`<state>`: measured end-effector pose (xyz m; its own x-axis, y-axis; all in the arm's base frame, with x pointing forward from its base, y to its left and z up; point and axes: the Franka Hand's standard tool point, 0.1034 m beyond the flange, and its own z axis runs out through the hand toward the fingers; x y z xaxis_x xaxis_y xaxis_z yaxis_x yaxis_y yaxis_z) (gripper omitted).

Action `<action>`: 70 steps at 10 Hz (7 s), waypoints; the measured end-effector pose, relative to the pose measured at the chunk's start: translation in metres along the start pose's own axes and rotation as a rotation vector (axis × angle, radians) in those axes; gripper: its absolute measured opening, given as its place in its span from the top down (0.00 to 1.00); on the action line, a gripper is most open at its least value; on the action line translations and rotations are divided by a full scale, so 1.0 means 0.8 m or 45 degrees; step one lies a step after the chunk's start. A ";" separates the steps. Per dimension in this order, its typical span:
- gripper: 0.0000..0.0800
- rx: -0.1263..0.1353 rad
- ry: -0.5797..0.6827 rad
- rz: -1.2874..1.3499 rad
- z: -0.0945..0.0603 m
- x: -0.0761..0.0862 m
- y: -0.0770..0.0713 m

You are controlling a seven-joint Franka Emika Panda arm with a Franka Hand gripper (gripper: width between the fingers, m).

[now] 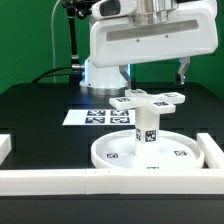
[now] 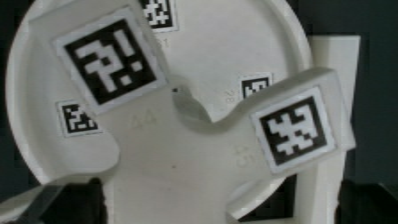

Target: Assemble round table

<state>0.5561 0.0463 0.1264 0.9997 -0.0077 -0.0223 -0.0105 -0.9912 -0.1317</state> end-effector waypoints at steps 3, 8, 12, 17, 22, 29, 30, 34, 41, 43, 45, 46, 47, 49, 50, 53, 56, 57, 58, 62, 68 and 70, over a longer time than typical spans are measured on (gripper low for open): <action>0.19 -0.002 0.001 -0.276 0.001 0.000 0.002; 0.19 -0.096 -0.032 -1.043 0.005 0.007 0.007; 0.19 -0.136 -0.099 -1.387 0.016 0.008 0.013; 0.19 -0.137 -0.122 -1.371 0.028 0.006 0.015; 0.45 -0.138 -0.120 -1.350 0.028 0.006 0.016; 0.45 -0.122 -0.056 -0.439 0.029 0.004 0.013; 0.45 -0.135 -0.016 -0.268 0.028 0.008 0.011; 0.45 -0.131 0.005 0.082 0.029 0.008 0.014; 0.45 0.004 0.103 1.253 0.029 0.008 0.016; 0.45 0.013 0.104 1.442 0.029 0.009 0.017; 0.44 0.021 0.108 1.573 0.029 0.010 0.017; 0.44 0.024 0.107 1.617 0.029 0.010 0.017; 0.44 0.034 0.105 1.715 0.029 0.010 0.017; 0.44 0.077 0.117 1.933 0.029 0.013 0.019; 0.44 0.144 0.136 2.120 0.029 0.011 0.020; 0.44 0.276 0.112 2.531 0.029 0.008 0.019; 0.44 0.328 0.076 2.773 0.027 0.009 0.020; 0.44 0.334 0.079 2.787 0.027 0.010 0.021; 0.44 0.326 0.075 2.765 0.028 0.009 0.020; 0.19 0.323 0.021 2.520 -0.005 0.019 0.005; 0.19 0.207 0.077 1.763 0.000 0.020 0.003; 0.19 0.157 0.016 1.405 0.005 0.017 -0.006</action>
Offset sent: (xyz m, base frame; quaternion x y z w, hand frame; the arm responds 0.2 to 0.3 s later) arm 0.0000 0.0000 0.0000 0.0000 0.0000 -0.1938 0.9810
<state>0.5699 0.0511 0.1230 0.4409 -0.8797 -0.1781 -0.8961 -0.4200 -0.1437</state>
